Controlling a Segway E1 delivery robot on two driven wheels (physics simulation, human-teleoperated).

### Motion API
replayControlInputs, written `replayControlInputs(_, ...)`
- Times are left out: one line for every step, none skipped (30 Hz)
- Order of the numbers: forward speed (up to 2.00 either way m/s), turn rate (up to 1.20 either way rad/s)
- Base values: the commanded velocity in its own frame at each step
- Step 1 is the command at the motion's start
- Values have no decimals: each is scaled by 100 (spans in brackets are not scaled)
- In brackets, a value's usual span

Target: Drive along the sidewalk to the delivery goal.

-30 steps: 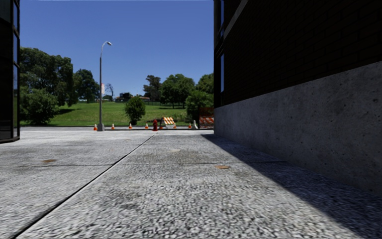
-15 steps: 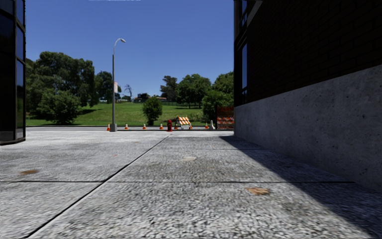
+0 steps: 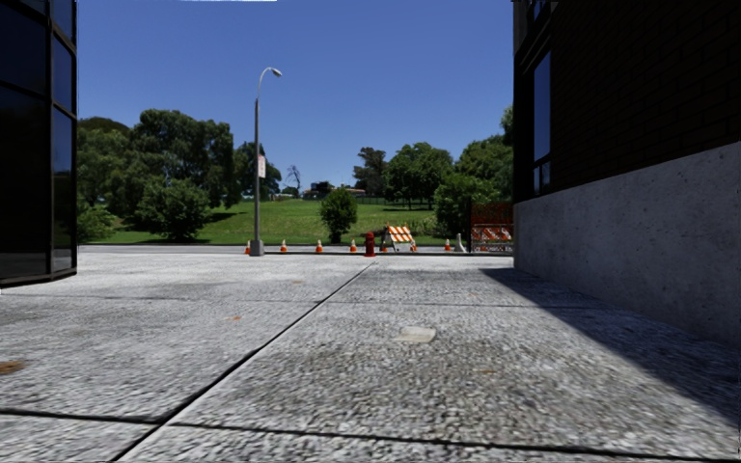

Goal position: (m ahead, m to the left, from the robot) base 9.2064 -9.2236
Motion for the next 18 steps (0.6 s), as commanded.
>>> replayControlInputs(200,35)
replayControlInputs(200,35)
replayControlInputs(200,35)
replayControlInputs(200,35)
replayControlInputs(200,35)
replayControlInputs(200,35)
replayControlInputs(200,35)
replayControlInputs(200,35)
replayControlInputs(200,35)
replayControlInputs(200,35)
replayControlInputs(200,35)
replayControlInputs(200,35)
replayControlInputs(200,35)
replayControlInputs(200,35)
replayControlInputs(200,35)
replayControlInputs(200,35)
replayControlInputs(200,35)
replayControlInputs(200,35)
